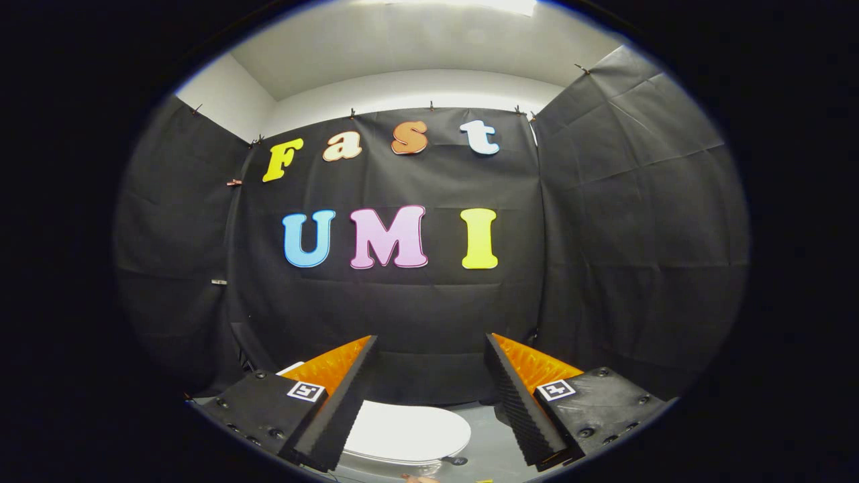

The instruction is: Open the toilet lid.

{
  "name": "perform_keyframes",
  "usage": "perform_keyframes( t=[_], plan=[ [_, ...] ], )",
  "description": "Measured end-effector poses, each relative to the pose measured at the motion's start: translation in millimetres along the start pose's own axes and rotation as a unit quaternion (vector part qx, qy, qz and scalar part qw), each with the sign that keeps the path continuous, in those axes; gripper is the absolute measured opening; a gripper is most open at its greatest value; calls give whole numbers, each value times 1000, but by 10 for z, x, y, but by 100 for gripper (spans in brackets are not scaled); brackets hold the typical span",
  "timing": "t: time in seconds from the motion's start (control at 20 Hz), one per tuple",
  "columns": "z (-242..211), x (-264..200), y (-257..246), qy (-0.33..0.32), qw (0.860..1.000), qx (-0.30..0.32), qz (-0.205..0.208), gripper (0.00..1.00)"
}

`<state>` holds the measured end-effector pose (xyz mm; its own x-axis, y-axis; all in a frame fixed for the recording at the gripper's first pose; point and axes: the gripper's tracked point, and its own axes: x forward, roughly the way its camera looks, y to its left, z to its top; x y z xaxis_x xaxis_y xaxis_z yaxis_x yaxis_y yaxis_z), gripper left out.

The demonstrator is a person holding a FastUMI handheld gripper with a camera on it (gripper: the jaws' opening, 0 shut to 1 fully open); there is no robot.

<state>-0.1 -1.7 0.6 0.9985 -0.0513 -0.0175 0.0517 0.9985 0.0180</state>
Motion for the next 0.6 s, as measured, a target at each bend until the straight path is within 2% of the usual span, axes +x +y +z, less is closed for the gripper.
perform_keyframes(
  t=[0.2,0.6],
  plan=[
    [-76,77,-6,6,1000,15,-1,99],
    [-670,313,-330,71,994,68,-37,99]
  ],
)
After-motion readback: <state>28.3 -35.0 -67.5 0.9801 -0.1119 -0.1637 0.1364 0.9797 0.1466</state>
